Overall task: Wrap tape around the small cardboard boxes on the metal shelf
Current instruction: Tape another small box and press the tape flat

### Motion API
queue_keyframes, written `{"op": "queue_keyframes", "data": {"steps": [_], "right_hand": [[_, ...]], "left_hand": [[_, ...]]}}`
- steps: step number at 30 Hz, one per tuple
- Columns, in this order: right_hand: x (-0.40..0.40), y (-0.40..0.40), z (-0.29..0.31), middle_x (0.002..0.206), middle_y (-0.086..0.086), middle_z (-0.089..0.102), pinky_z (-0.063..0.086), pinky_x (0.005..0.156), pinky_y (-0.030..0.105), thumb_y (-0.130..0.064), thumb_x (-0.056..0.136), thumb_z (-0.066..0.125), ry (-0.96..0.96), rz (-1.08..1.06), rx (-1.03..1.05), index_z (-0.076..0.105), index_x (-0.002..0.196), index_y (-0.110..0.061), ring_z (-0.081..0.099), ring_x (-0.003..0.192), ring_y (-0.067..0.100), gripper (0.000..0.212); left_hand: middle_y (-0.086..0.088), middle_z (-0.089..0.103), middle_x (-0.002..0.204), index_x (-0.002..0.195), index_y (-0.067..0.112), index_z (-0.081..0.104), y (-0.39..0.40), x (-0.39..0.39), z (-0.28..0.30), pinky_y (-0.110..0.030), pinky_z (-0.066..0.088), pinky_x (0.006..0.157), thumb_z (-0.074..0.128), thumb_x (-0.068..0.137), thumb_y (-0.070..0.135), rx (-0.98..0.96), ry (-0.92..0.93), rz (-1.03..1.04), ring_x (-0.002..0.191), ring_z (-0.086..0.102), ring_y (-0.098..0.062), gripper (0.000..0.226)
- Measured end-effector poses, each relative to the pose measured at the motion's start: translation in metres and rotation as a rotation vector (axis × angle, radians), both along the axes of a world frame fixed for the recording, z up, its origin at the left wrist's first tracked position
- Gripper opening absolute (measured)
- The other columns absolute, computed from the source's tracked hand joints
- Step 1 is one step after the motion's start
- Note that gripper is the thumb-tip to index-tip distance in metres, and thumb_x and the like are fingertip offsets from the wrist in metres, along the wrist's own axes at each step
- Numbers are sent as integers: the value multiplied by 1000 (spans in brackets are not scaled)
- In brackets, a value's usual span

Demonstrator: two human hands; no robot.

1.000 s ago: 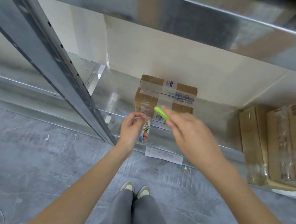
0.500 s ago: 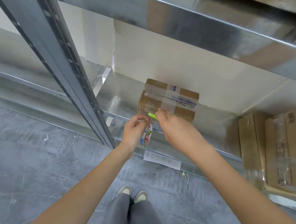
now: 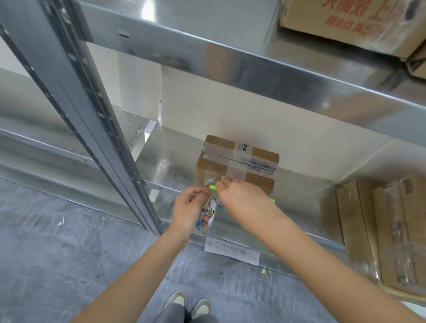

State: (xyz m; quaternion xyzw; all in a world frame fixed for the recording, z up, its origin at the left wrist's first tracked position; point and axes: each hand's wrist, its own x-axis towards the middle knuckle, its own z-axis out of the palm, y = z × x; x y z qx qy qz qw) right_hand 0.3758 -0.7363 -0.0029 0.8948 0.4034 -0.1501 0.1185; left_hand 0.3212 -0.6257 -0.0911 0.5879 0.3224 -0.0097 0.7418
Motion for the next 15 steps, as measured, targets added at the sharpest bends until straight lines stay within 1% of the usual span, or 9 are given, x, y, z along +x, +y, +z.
{"op": "queue_keyframes", "data": {"steps": [3, 5, 6, 11, 15], "right_hand": [[-4, 4, -2, 135, 21, 46, 50, 78, 40, 13, 87, 47, -25, -13, -10, 42, 131, 6, 45, 126, 34, 45], [-5, 6, -4, 130, 20, 47, 43, 68, 36, 9, 88, 47, -41, -23, 3, 44, 128, 5, 46, 121, 33, 41], [-6, 7, -5, 127, 19, 48, 39, 66, 34, 9, 88, 48, -46, -26, 11, 45, 127, 4, 46, 120, 33, 39], [-8, 8, -7, 122, 18, 50, 37, 62, 34, 7, 88, 52, -70, -24, 2, 49, 125, 2, 47, 118, 33, 37], [-10, 8, -4, 120, 16, 55, 33, 62, 32, 8, 87, 53, -113, 34, -22, 52, 122, 1, 49, 115, 32, 36]], "left_hand": [[-6, 62, 74, 97, 4, 64, -1, 0, 0, -20, 42, 41, 61, 95, 16, 6, -1, -2, 36, 46, -10, 12], [-6, 62, 73, 98, 4, 64, 0, -1, 0, -20, 42, 40, 60, 96, 16, -3, 1, -1, 35, 44, -10, 13], [-5, 62, 73, 99, 4, 63, 0, -1, 0, -20, 42, 41, 60, 96, 16, -4, 4, -2, 35, 45, -10, 13], [-3, 66, 78, 103, 5, 65, 3, -1, 0, -22, 44, 45, 60, 95, 17, 7, 16, -31, 38, 47, -10, 16], [-3, 66, 75, 101, 5, 65, 4, -2, 0, -21, 43, 44, 60, 95, 18, 13, 18, -48, 38, 47, -12, 15]]}}
